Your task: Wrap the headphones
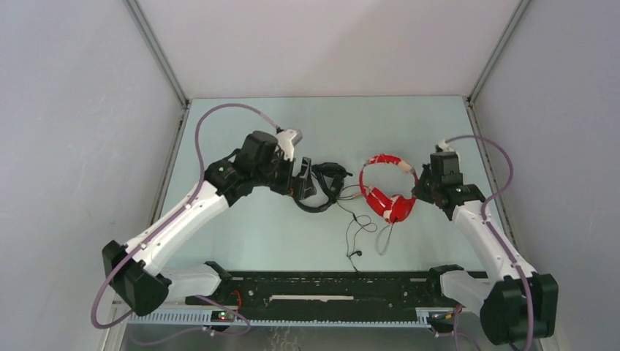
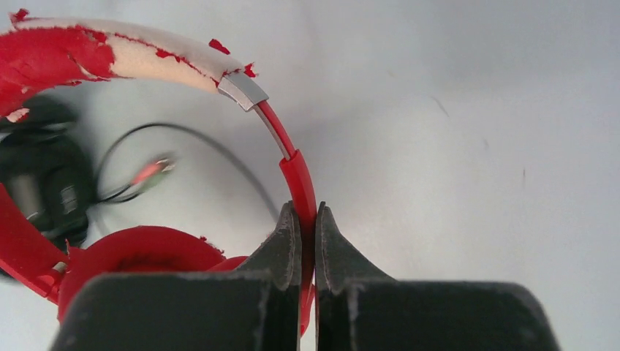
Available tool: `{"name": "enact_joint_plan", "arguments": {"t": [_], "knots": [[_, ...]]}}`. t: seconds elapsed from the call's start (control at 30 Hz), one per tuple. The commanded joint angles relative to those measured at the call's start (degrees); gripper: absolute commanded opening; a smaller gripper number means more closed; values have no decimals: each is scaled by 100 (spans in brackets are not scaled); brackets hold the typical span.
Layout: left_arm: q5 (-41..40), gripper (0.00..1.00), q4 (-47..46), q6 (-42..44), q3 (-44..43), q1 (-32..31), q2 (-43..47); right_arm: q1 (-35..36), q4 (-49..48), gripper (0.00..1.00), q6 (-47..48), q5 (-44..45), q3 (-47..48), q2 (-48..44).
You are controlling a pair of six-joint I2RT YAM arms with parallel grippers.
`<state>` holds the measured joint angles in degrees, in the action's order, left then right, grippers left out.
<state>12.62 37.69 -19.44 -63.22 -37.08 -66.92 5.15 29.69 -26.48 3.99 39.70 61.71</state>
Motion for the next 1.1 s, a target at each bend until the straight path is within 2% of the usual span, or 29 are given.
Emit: {"name": "enact_joint_plan", "arguments": {"t": [0.0,0.1,0.27,0.47,0.63,1.07], "knots": [[-397,100,355,888,-1489,-200,-409,881,384,0,1615,210,1094,-442],[-1158,100,674,1413,-2184,-641,-752,1605,1255,0,2145,490,1830,-201],[-2360,100,795,2236,-2624,-1509,-1075,2266,2535,0,2349,320,2737,374],[-2432,100,1148,2440,-2902,-1874,-1635,2752,3143,0,2268,-44,3201,703],[-2096,98,1371,2297,-3028,-2045,-2207,2993,3211,0,2198,-107,3292,857],[-1761,86,316,1417,-2131,-2093,-2261,3027,3011,0,2114,-221,3272,694]]}}
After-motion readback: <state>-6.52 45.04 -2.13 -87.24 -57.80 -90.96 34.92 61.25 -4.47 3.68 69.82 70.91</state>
